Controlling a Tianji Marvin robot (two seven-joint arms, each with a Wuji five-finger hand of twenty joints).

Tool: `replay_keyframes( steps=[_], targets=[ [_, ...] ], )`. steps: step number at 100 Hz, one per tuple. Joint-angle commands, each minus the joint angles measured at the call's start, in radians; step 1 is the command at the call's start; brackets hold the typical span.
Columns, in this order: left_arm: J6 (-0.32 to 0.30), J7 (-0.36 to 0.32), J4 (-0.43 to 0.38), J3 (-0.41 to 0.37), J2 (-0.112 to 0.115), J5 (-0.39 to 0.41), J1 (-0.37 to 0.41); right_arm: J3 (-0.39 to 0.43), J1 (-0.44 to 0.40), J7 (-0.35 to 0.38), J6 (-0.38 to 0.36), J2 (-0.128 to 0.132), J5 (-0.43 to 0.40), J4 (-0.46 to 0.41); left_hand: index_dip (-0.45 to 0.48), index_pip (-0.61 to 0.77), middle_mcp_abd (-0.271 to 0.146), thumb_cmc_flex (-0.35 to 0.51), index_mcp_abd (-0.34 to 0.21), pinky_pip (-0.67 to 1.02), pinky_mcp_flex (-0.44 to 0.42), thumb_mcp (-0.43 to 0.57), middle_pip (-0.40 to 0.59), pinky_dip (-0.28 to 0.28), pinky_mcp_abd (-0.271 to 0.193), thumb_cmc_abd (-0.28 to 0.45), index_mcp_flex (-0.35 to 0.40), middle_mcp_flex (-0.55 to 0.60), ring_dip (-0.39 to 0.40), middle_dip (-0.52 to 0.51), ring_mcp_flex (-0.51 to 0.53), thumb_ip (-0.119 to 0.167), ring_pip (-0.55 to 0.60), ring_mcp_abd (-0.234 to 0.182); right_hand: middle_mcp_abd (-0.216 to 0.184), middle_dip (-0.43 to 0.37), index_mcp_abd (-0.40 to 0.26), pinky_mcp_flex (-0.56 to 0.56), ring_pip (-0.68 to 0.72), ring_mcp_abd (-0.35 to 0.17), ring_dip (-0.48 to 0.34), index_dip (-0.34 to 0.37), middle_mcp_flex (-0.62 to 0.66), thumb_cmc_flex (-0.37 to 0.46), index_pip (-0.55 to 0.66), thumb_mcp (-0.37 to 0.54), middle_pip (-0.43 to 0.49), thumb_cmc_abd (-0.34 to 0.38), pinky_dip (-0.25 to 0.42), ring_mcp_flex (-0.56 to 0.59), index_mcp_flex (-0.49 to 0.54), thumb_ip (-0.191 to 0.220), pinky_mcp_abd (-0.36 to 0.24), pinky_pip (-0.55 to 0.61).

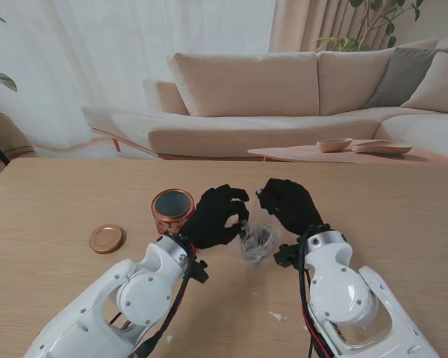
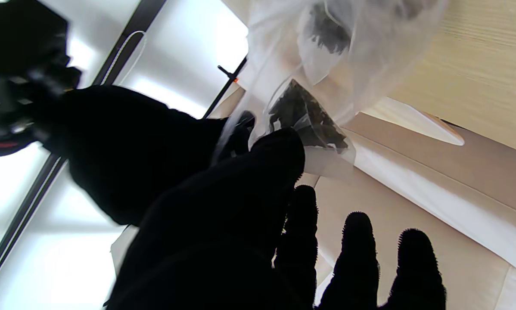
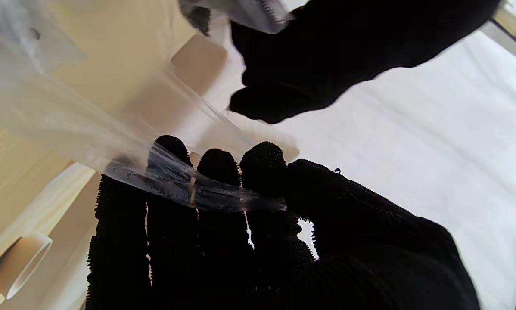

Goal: Insert tea bags into the tea bag box

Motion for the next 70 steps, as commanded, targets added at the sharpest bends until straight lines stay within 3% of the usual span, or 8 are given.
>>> replay_keyframes(
  steps=[1,23,53,70],
  targets=[
    [-0.015,-0.02,-0.034,-0.013,0.005,-0.011,0.02,0.001,0.003,0.016,0.011,-0.008,0.006,0.007,0.047,0.027,0.017,0.019,-0.05,-0.003,-0.013,0.049,0.0,0.021,-0.022,0.005,0.066,-0.001,-0.008,0.005,-0.017,-0.02,-0.006,-0.01,0.042,0.015,-0.038,-0.012,0.022,-0.012,0.011,-0.008,-0.002,-0.016,0.025,0.017,0.045,0.014,0.021,-0.002,0.013,0.013,-0.01,0.052],
    [-0.087,0.003,-0.058,-0.101,0.014,0.055,0.058,0.002,0.007,0.021,0.02,-0.008,0.01,0.013,0.066,0.022,0.023,0.015,-0.049,-0.001,-0.002,0.058,-0.005,0.019,-0.008,-0.004,0.072,0.01,-0.007,0.001,-0.01,-0.02,0.001,-0.001,0.041,0.016,-0.037,-0.012,0.022,-0.012,0.011,-0.008,-0.002,-0.016,0.025,0.018,0.045,0.014,0.022,-0.002,0.014,0.013,-0.008,0.052],
    [-0.114,0.081,0.005,-0.247,0.015,0.165,0.06,0.001,0.003,0.018,0.016,-0.008,0.011,0.011,0.075,0.008,0.027,0.019,-0.044,-0.003,-0.006,0.058,-0.017,0.016,-0.013,0.001,0.071,0.006,-0.012,-0.006,-0.013,-0.02,-0.002,-0.001,0.043,0.016,-0.037,-0.011,0.022,-0.012,0.011,-0.009,-0.002,-0.015,0.025,0.018,0.044,0.013,0.024,-0.002,0.013,0.013,-0.007,0.052],
    [-0.099,0.119,0.056,-0.29,0.015,0.216,0.046,-0.003,0.008,0.018,0.013,-0.008,0.012,0.015,0.076,0.003,0.028,0.022,-0.046,-0.003,-0.008,0.054,-0.019,0.016,-0.014,0.002,0.071,0.006,-0.013,-0.007,-0.014,-0.02,-0.004,0.0,0.043,0.016,-0.037,-0.011,0.022,-0.012,0.011,-0.009,-0.001,-0.016,0.025,0.018,0.044,0.014,0.024,-0.002,0.014,0.012,-0.007,0.052]
  ],
)
